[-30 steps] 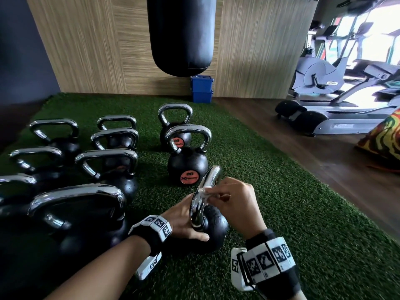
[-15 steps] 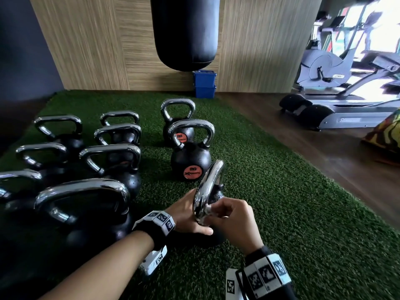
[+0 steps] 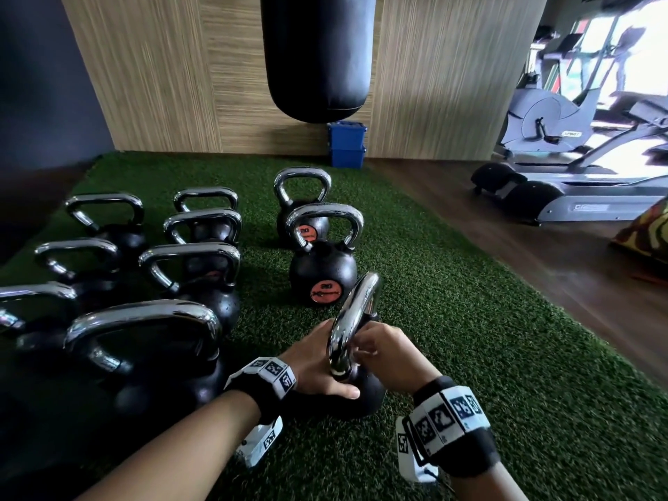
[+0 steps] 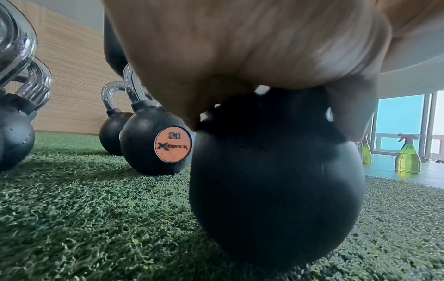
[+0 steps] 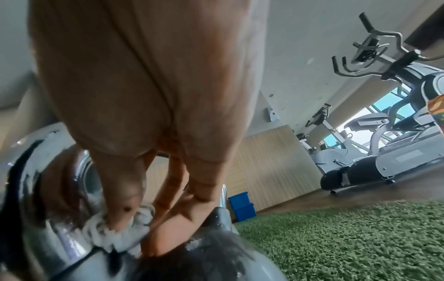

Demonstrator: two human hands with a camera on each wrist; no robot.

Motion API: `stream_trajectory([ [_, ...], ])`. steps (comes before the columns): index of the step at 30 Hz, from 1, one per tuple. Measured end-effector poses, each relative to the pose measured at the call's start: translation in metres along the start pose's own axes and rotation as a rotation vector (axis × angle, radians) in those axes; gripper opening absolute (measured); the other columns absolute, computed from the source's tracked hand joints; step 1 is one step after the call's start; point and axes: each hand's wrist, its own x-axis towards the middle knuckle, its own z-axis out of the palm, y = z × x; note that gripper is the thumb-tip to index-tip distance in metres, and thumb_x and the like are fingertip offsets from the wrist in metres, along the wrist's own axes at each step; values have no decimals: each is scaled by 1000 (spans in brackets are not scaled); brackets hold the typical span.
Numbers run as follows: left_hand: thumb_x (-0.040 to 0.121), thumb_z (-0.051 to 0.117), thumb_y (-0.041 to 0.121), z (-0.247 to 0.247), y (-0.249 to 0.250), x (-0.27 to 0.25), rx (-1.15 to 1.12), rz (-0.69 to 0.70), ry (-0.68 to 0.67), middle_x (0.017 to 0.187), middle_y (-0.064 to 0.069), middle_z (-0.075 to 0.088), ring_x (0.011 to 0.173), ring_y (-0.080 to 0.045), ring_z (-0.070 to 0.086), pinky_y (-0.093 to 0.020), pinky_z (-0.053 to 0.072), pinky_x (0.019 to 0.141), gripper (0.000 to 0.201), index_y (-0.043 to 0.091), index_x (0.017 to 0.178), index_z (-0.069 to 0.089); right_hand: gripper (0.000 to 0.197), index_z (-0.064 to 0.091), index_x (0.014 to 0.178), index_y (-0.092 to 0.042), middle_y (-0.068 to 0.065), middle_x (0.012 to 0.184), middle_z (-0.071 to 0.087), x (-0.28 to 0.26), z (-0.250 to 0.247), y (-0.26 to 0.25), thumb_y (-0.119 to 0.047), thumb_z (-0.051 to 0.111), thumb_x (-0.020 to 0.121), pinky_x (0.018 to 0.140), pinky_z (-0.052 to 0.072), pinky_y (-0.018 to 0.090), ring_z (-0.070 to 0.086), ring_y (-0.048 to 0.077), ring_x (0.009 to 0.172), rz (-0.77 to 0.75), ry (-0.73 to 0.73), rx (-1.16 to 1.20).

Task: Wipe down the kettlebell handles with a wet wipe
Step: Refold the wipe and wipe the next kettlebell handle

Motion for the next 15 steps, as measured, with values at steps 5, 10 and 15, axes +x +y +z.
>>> stream_trajectory([
  [5,57,87,63,0,0,-2,-32,71,34,120,22,46,113,5,47,-25,43,107,95,40,137,41,32,79,93,-14,5,91,77,7,-8,7,7,62,77,75,58,34,70,14,81,-72,-97,230],
  [10,60,85,63,-2,1,-2,-20,96,21,134,15,42,126,-5,44,-31,39,114,101,34,145,40,22,78,94,-14,6,86,78,13,-6,21,1,66,82,72,57,30,69,12,74,-47,-139,382],
  [15,59,90,55,0,3,-1,-127,44,-30,108,10,56,98,-10,58,-48,53,100,90,28,133,47,20,78,94,-12,9,89,77,11,-2,20,5,69,88,74,57,25,71,14,78,-22,-171,708],
])
